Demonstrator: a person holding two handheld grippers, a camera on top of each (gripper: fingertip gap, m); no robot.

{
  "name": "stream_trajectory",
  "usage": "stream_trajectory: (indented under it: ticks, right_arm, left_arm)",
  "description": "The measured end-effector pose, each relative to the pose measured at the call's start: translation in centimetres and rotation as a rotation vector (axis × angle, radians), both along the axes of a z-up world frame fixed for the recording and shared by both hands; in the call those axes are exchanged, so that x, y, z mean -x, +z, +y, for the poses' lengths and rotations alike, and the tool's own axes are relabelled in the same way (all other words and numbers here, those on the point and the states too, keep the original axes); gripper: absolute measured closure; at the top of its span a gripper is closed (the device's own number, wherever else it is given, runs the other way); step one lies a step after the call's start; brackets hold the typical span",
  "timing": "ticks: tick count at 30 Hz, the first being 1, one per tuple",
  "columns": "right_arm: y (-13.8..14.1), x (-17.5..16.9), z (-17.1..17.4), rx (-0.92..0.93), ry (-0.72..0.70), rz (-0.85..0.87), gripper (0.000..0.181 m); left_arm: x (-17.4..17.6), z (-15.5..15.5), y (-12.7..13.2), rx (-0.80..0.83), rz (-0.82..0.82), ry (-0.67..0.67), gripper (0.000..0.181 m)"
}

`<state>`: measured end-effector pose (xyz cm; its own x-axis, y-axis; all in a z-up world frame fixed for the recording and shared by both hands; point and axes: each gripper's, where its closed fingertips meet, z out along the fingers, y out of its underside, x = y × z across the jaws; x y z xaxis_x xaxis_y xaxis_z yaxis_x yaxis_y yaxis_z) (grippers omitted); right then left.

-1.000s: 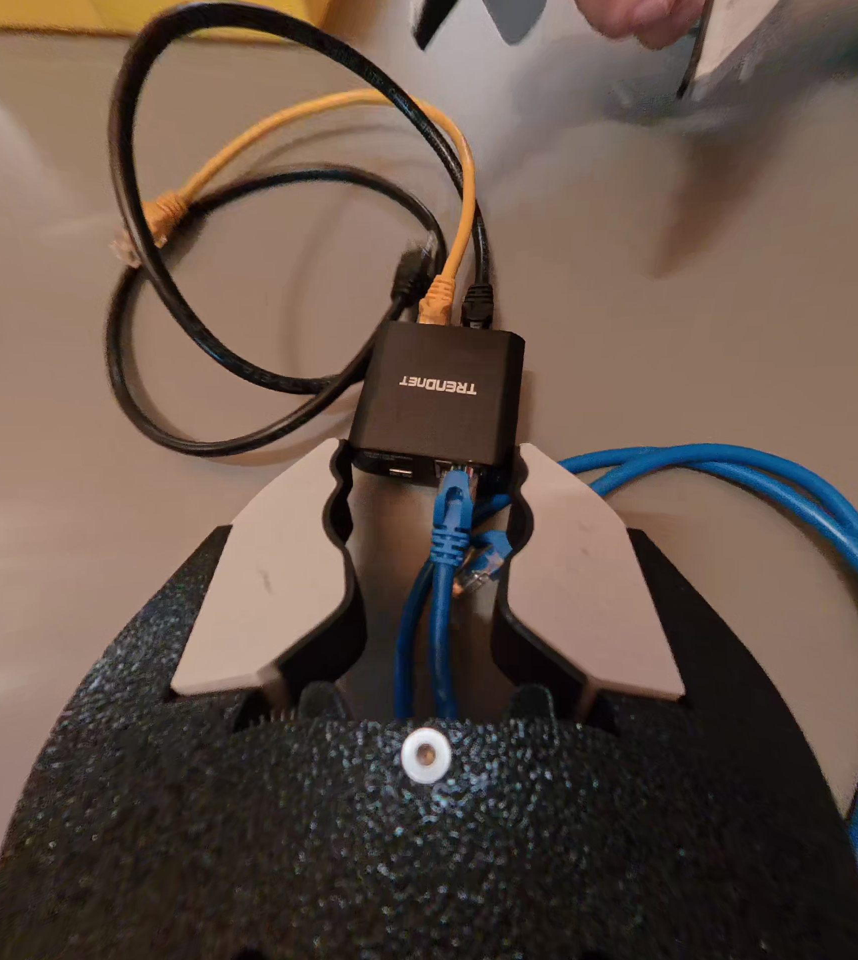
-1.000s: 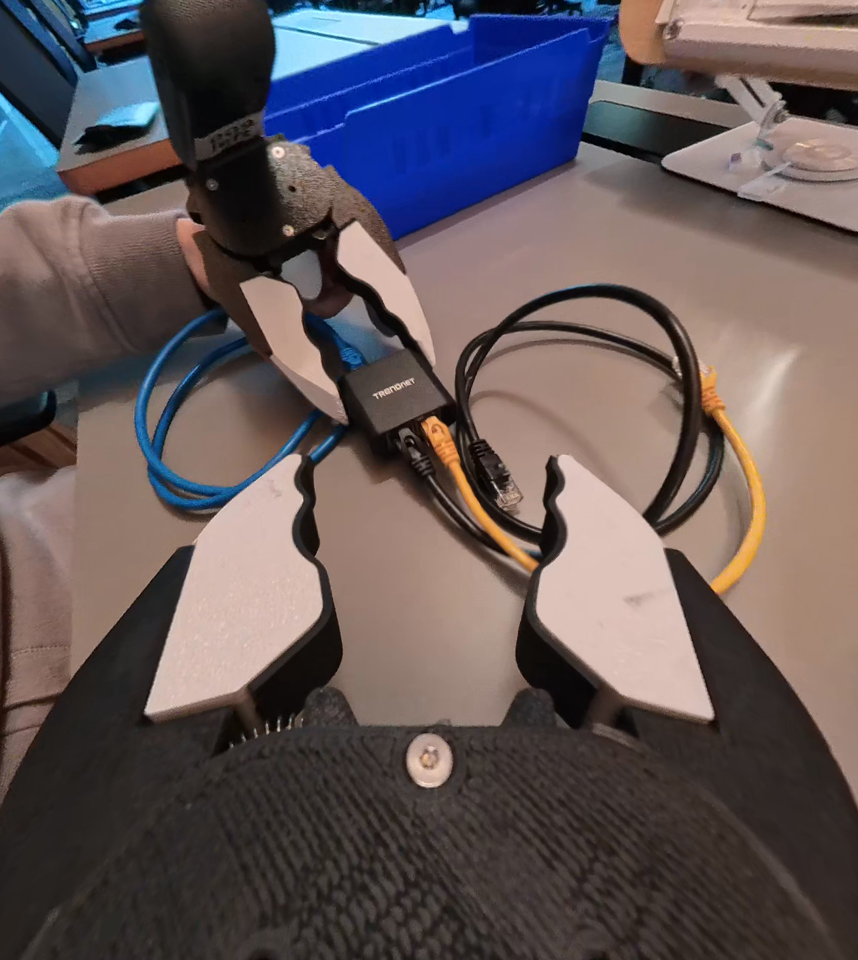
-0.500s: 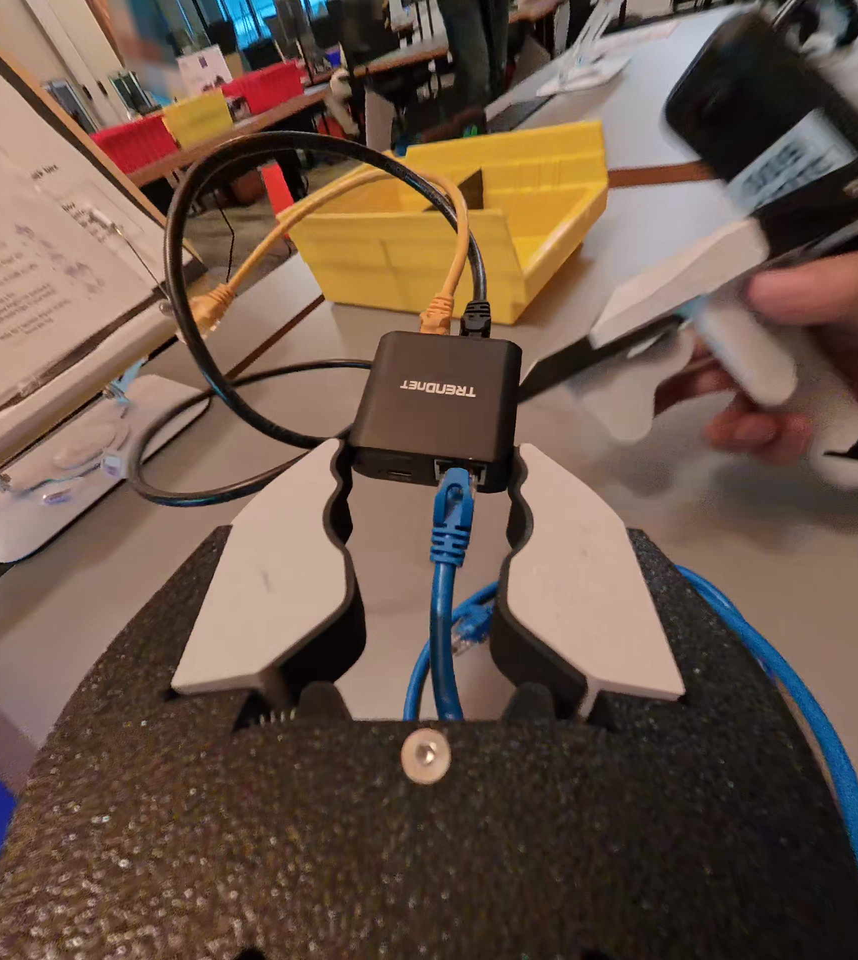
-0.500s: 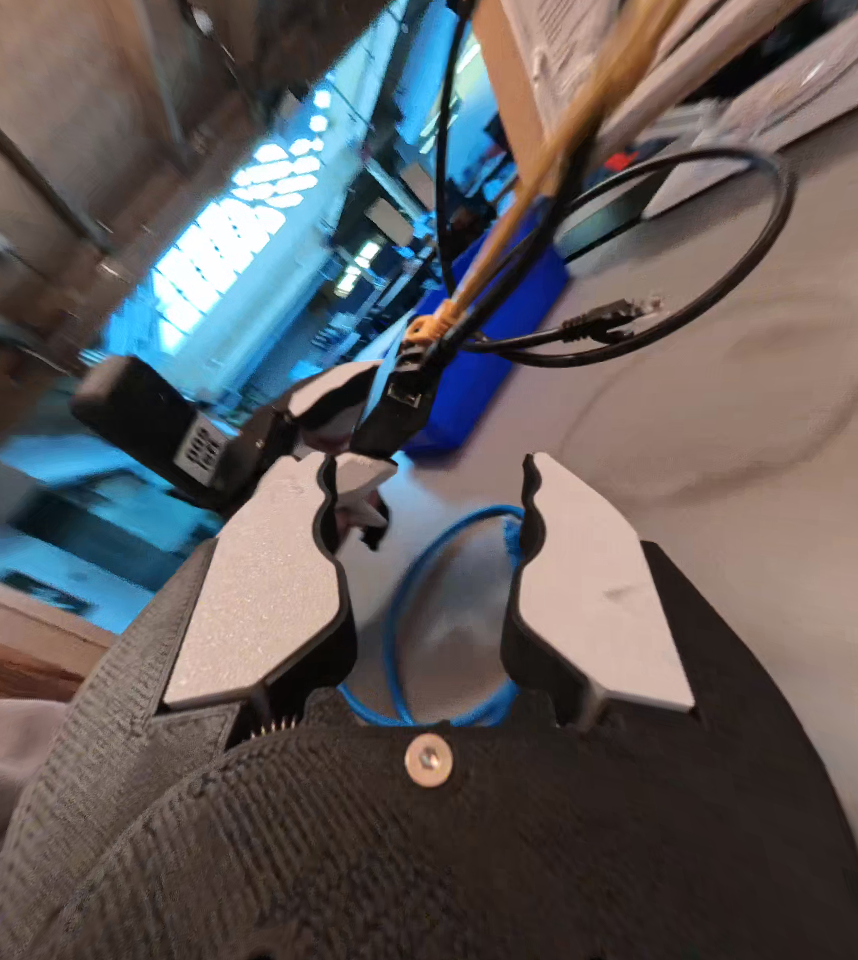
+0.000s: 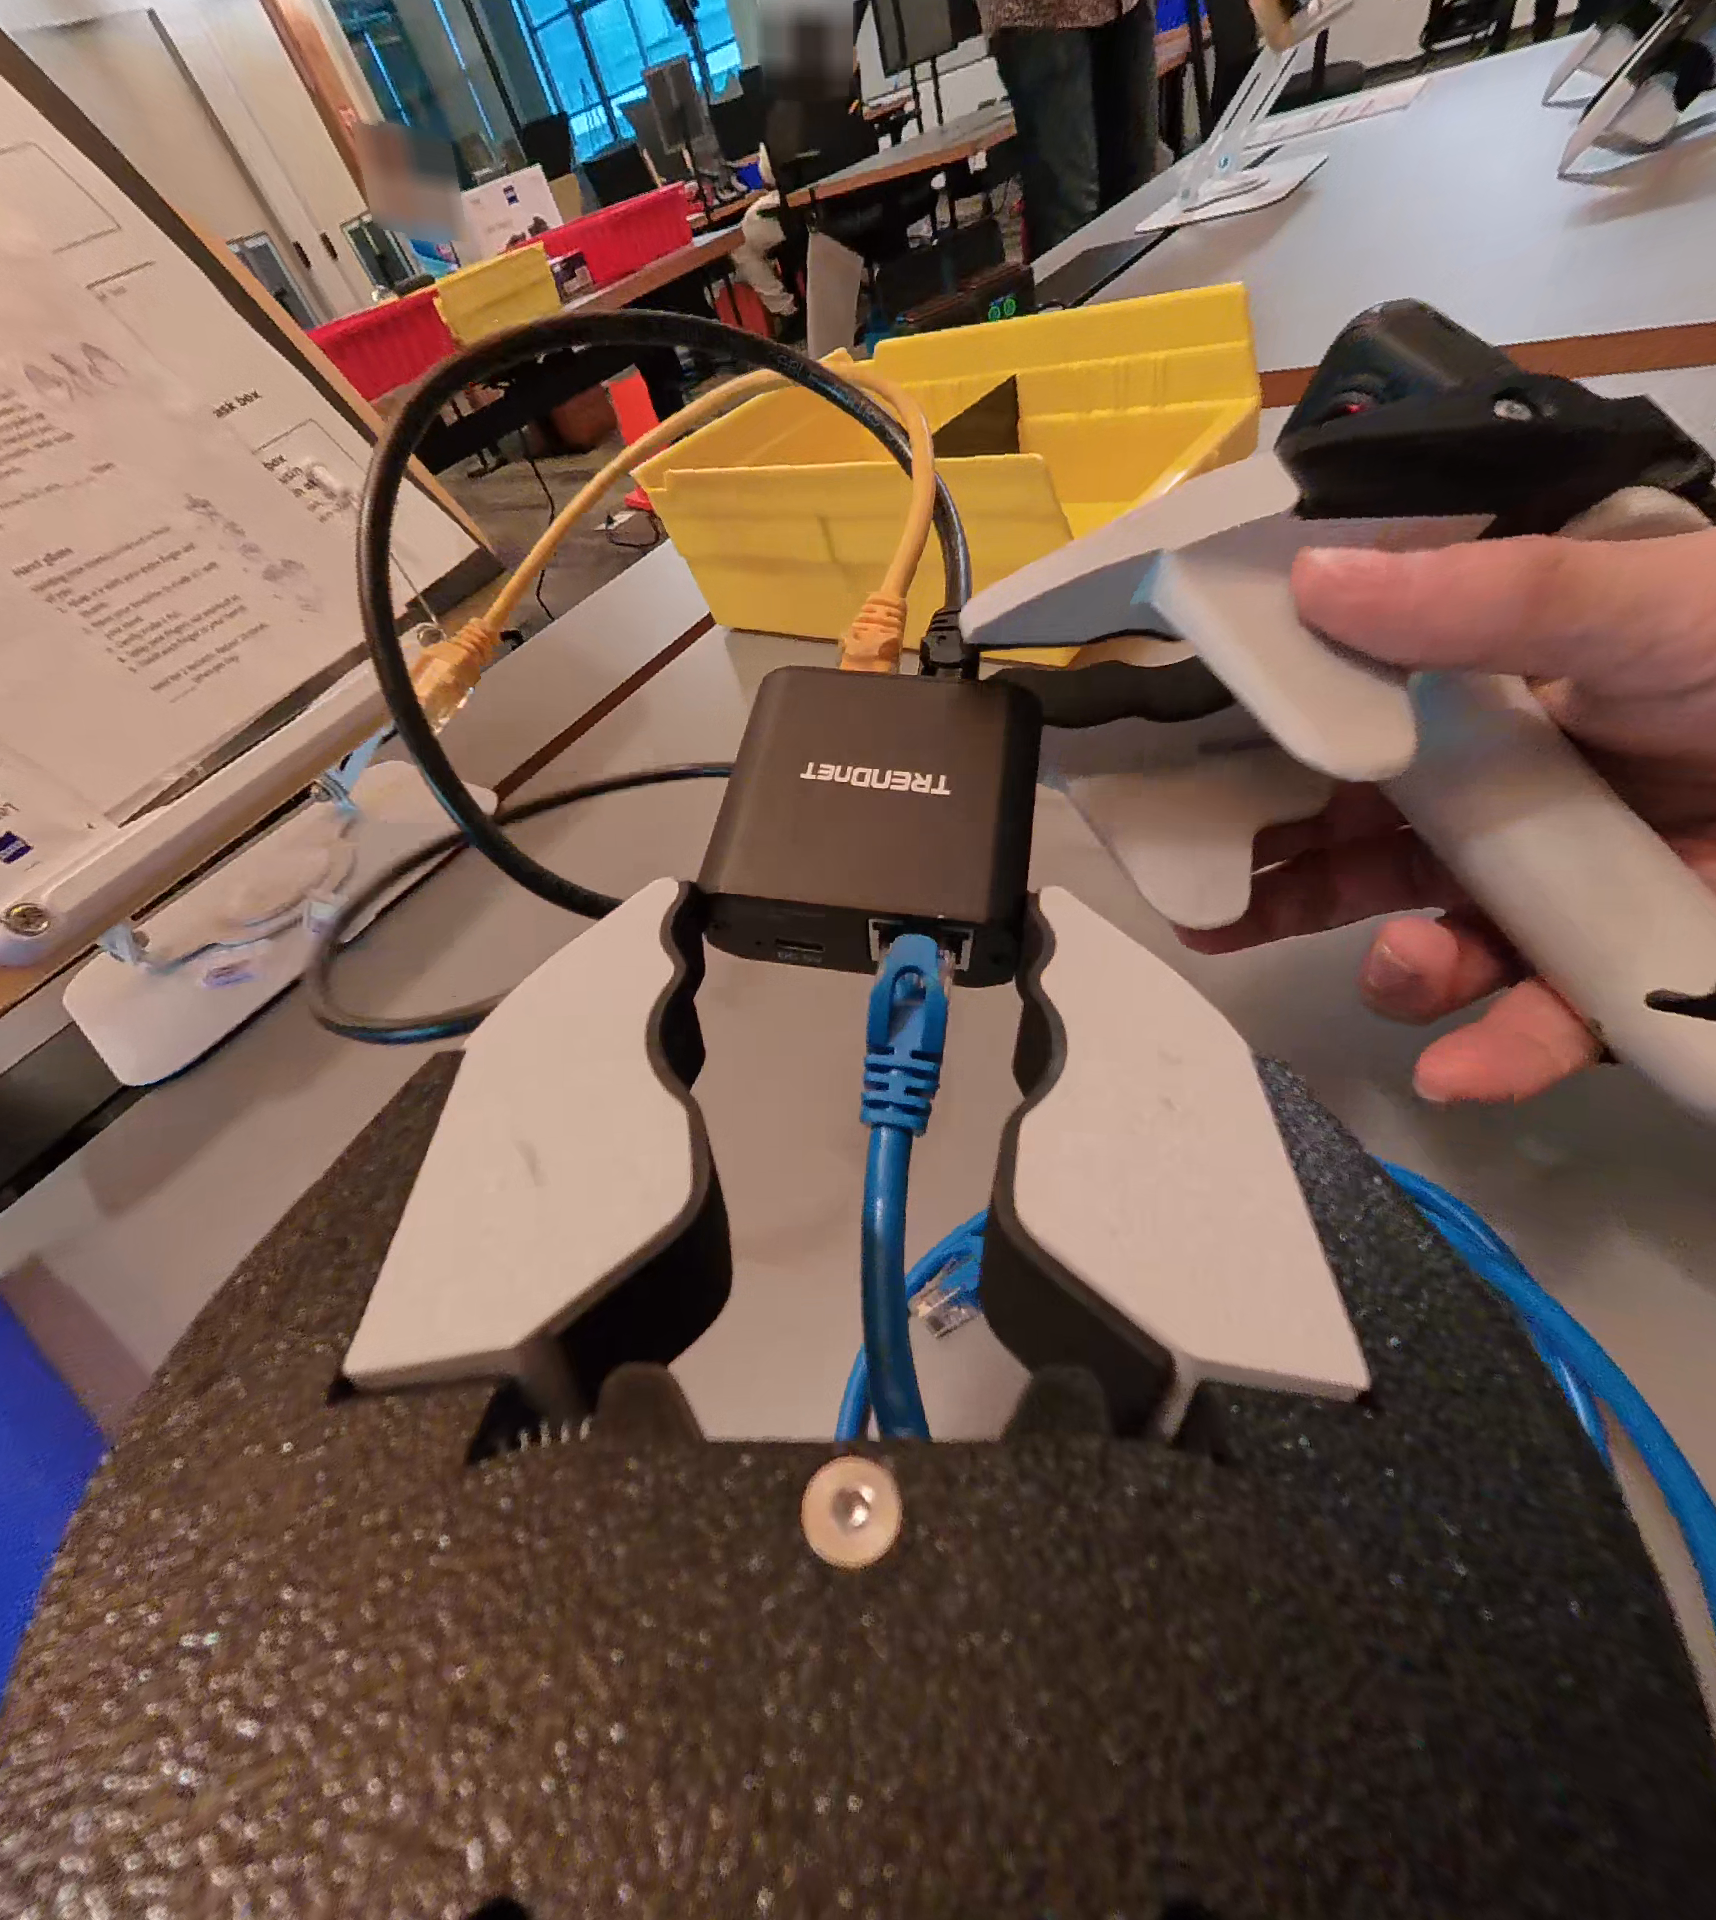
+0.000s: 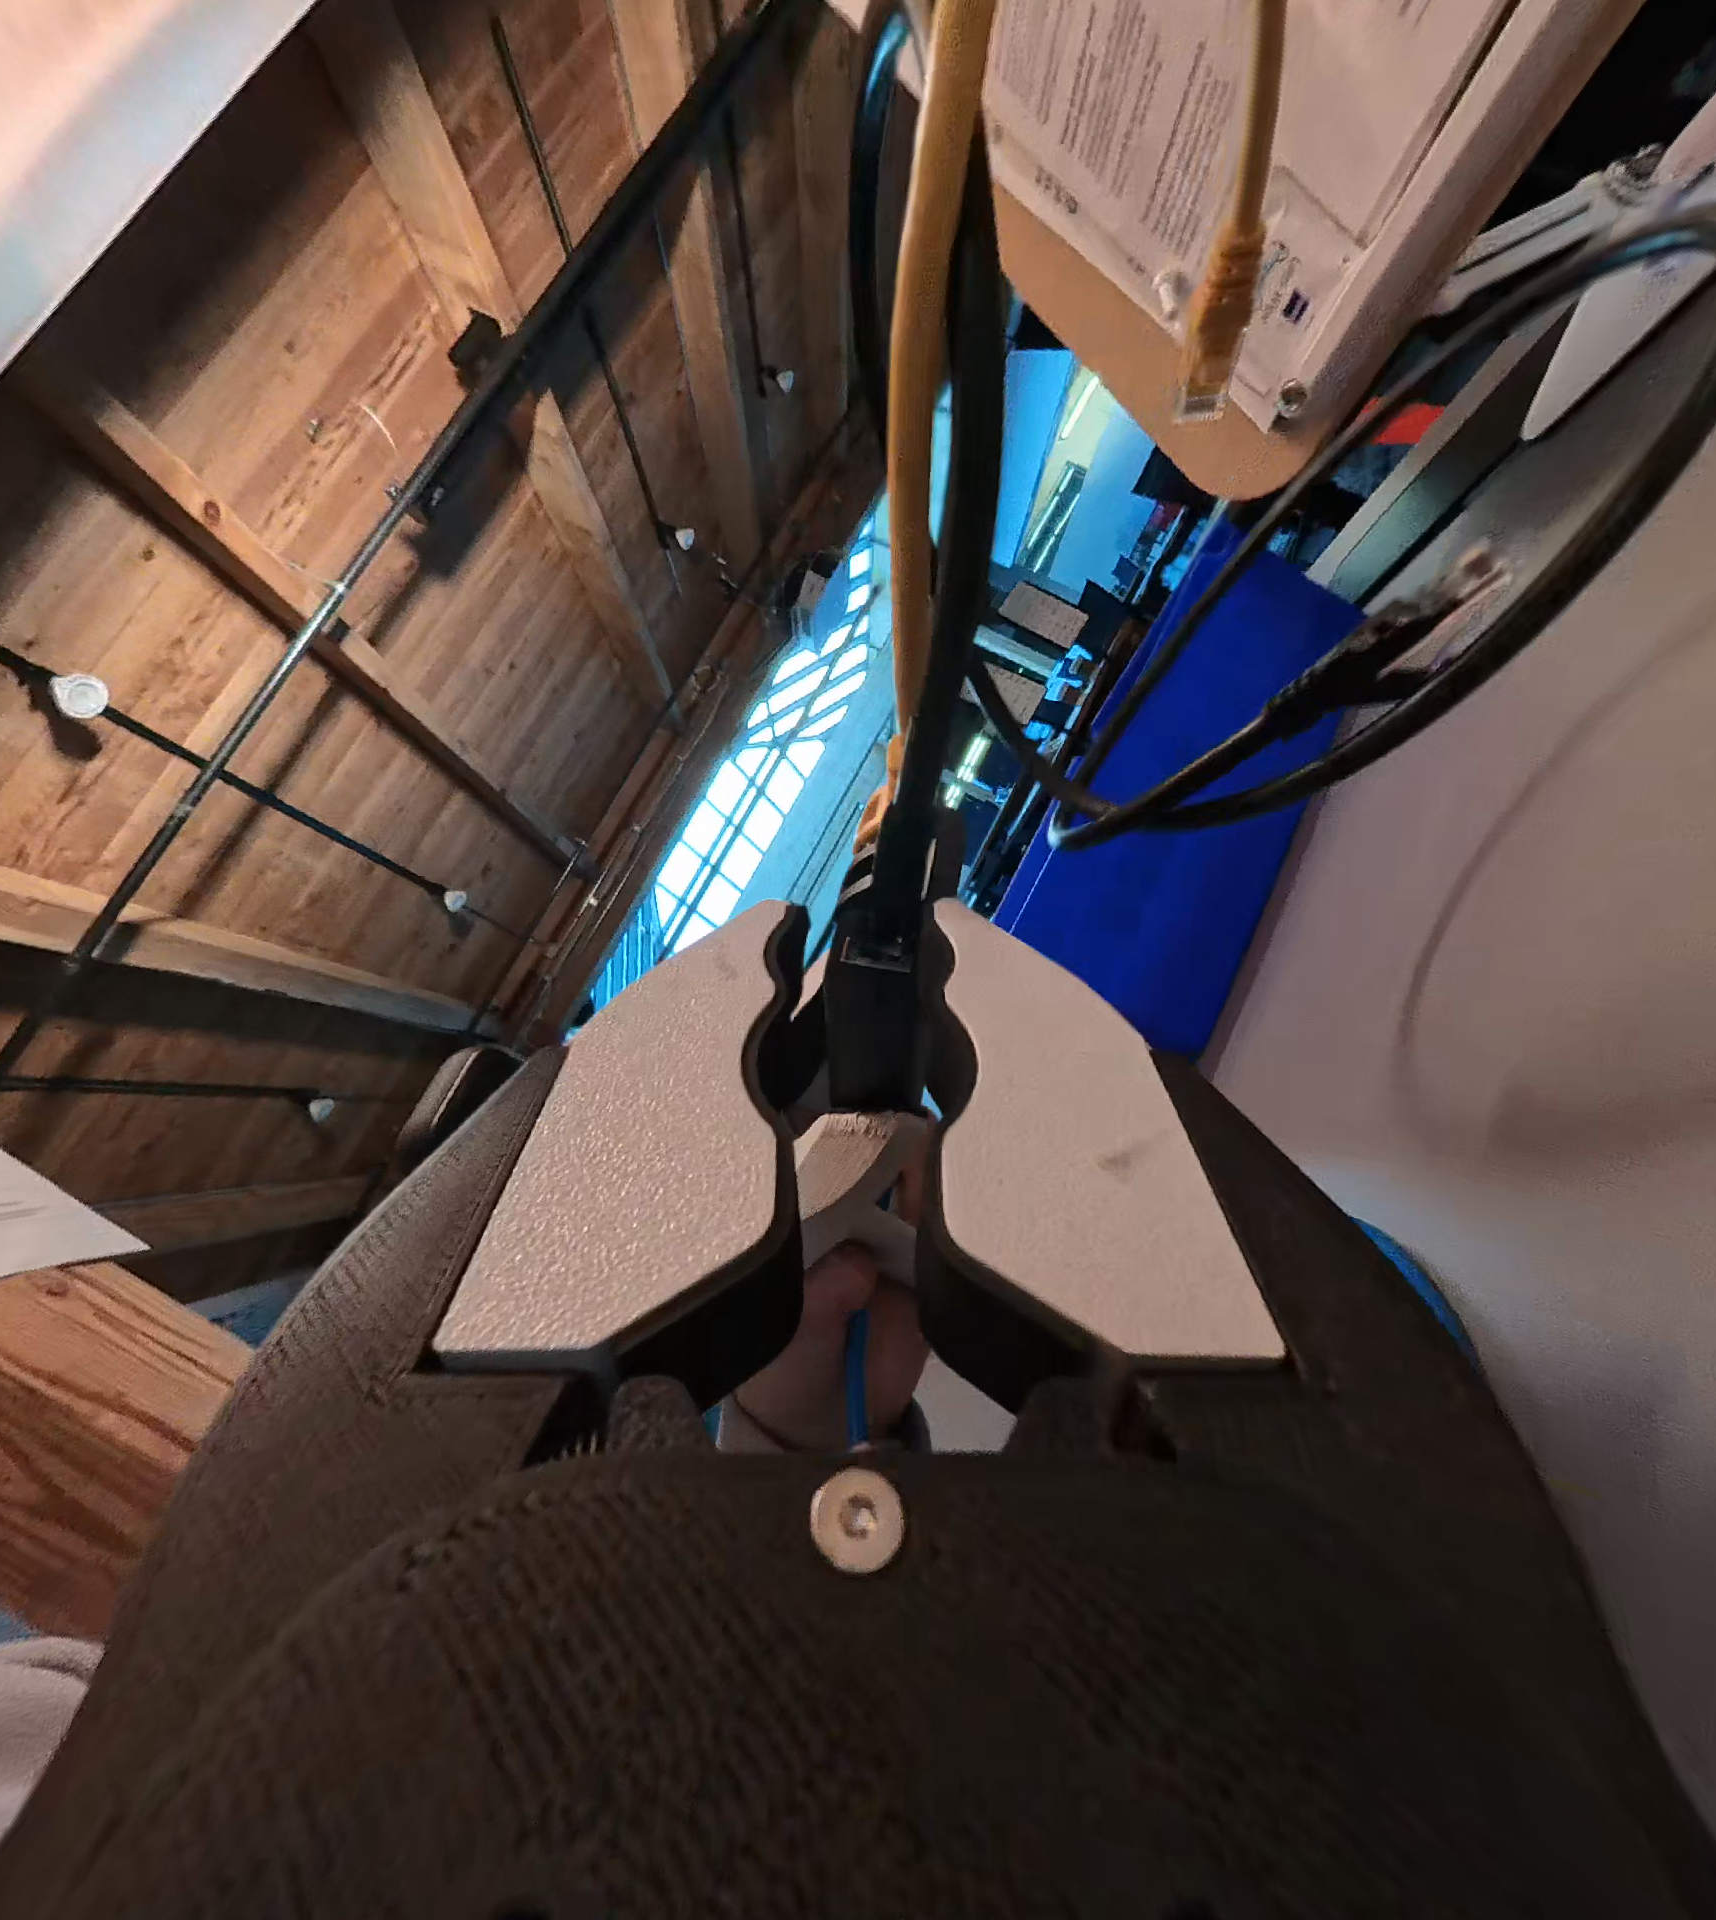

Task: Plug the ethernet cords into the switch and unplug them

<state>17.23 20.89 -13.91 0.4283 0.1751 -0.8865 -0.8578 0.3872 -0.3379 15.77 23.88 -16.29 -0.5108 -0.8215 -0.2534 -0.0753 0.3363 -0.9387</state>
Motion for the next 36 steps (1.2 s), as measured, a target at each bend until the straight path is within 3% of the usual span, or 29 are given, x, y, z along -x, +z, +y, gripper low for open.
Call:
stream_trajectory:
  ticks: [8,30,36]
  right_arm:
    - [-0.7,-0.9,0.2,0.028,-0.095,0.032,0.167]
    - [-2.3,-1.8,0.1,-0.072,-0.087,0.16,0.167]
    - [-1.8,-1.3,-0.1,-0.057,-0.082,0.077,0.168]
  left_arm:
    - [-0.4,0.1,-0.4,-0.016,-0.02,0.037,0.124]
    - [-0.9,-0.2,-1.8,-0.065,-0.018,0.049,0.124]
    - [-0.6,-0.5,-1.5,-0.036,-0.066,0.015,0.123]
